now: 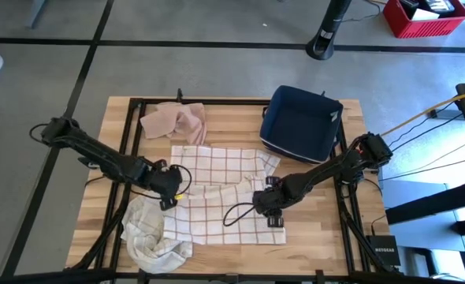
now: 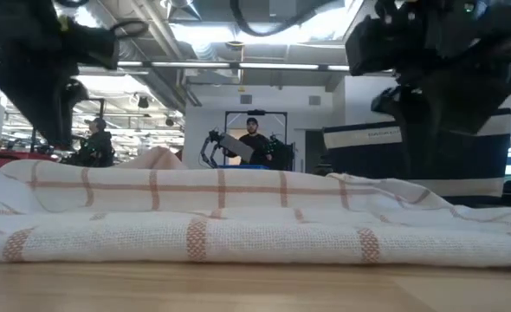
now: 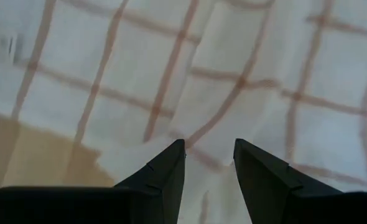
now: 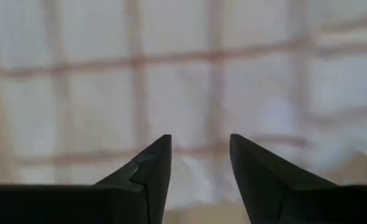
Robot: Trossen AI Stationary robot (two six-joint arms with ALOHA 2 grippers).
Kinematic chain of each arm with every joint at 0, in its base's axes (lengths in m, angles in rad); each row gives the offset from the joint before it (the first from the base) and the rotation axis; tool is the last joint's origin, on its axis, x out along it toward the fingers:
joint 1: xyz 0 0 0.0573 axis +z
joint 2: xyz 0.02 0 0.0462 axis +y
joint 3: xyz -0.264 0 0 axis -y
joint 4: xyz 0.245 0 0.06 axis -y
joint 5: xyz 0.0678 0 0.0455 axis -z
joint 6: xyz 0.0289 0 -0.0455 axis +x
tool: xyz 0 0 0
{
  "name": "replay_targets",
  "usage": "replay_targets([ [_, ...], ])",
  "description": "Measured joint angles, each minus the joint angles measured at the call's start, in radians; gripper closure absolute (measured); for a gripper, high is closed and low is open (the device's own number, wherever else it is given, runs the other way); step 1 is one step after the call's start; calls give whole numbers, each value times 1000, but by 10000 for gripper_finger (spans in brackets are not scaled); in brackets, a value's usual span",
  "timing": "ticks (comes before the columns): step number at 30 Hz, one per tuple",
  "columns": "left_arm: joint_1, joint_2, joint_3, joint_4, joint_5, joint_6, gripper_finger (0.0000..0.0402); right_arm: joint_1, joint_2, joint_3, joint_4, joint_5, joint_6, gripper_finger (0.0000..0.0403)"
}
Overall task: Fold towel
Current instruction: Fold the white with red-stripe towel
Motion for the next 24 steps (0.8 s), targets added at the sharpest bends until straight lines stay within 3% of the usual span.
replay_targets([
  [5,47,-67,0,-85,62,-11,271,-16,-89,2,-31,189,-82,238],
  [11,87,-214,0,-98,-49,14,271,-101,-151,-86,102,217,-104,238],
  [14,82,-257,-11,-85,-74,14,271,-86,-145,-134,164,165,-107,238],
  [16,83,-277,-39,-65,-77,13,271,-58,-143,-169,179,184,-101,238],
  [22,87,-284,-142,45,-95,-1,271,8,-142,-228,135,545,-39,238],
  [24,92,-284,-186,166,-96,-1,271,-23,-142,-244,144,575,-37,238],
])
